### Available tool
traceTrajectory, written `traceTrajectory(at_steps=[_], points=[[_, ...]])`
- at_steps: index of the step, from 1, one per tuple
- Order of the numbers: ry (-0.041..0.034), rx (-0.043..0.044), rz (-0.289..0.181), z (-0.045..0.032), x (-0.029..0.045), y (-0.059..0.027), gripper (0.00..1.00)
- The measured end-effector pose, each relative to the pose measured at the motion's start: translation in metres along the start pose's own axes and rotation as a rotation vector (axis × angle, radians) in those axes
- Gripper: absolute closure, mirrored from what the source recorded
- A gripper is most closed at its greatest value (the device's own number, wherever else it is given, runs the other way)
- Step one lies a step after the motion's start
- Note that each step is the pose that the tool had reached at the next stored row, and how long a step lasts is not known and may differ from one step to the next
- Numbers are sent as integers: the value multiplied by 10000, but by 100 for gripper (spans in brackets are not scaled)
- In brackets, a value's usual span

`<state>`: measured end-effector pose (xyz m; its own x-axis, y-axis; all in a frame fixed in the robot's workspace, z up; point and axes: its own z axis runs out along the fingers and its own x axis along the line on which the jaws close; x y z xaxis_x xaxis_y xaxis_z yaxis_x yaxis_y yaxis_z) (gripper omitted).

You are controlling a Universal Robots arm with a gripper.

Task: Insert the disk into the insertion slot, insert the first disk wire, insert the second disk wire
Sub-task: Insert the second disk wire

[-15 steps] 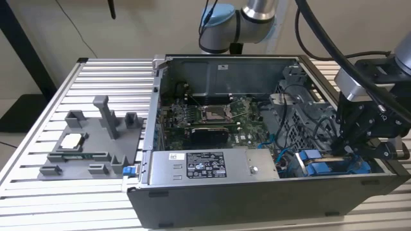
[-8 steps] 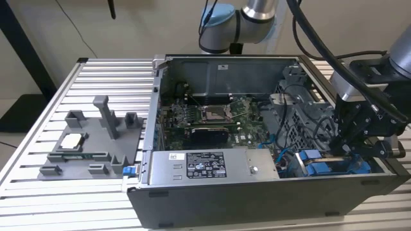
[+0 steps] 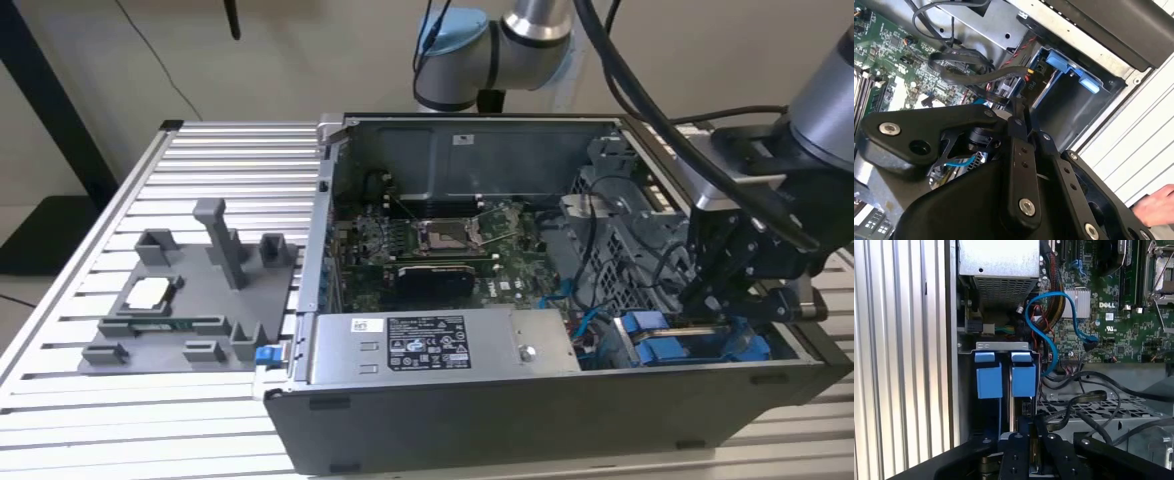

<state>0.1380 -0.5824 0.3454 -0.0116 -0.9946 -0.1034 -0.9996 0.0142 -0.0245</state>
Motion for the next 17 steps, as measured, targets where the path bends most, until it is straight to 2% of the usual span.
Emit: traceTrajectory(at_steps=[5,12,16,17], points=[[0,26,-38,18,2,1,84],[-3,120,-110,38,-3,1,84],[19,122,-119,91,2,3,84],[-6,122,-119,117,2,3,84]])
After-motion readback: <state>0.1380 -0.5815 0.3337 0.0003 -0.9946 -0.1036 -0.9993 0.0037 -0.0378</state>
